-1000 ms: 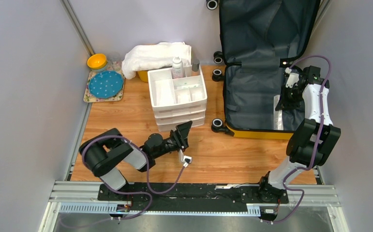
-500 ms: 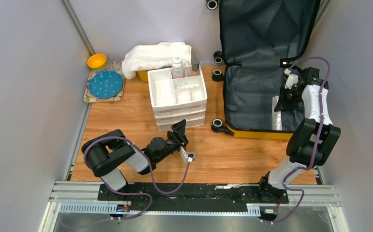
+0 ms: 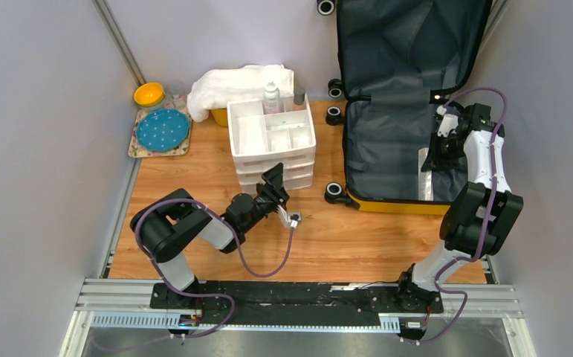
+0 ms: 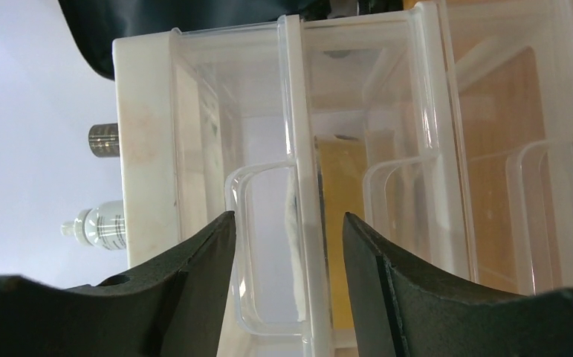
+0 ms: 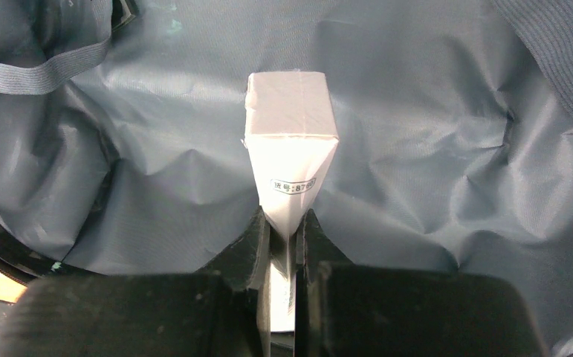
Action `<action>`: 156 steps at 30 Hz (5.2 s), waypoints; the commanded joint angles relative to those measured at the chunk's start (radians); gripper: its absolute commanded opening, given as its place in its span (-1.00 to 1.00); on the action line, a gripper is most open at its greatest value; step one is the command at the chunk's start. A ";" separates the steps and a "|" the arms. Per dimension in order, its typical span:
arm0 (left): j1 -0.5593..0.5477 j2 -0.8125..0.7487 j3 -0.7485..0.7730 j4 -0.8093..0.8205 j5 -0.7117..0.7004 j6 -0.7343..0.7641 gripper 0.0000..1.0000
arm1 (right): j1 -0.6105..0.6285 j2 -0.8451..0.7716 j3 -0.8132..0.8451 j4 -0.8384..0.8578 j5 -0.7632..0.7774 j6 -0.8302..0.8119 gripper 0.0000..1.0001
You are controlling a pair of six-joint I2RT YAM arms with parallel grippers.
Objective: Open, take out, and arrange the luggage
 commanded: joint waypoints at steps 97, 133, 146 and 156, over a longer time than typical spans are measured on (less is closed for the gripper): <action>0.155 0.028 0.219 0.348 0.235 0.258 0.60 | 0.006 0.003 0.012 -0.039 -0.029 0.011 -1.00; 0.492 -0.365 0.966 -1.957 0.917 -0.938 0.47 | 0.020 -0.017 -0.008 -0.031 -0.079 0.066 -1.00; 0.471 -0.254 1.011 -2.069 0.742 -0.597 0.28 | 0.029 -0.037 -0.050 -0.003 -0.073 0.094 -1.00; 0.440 -0.230 0.954 -1.951 0.634 -0.505 0.28 | 0.031 -0.025 -0.041 -0.005 -0.063 0.094 -1.00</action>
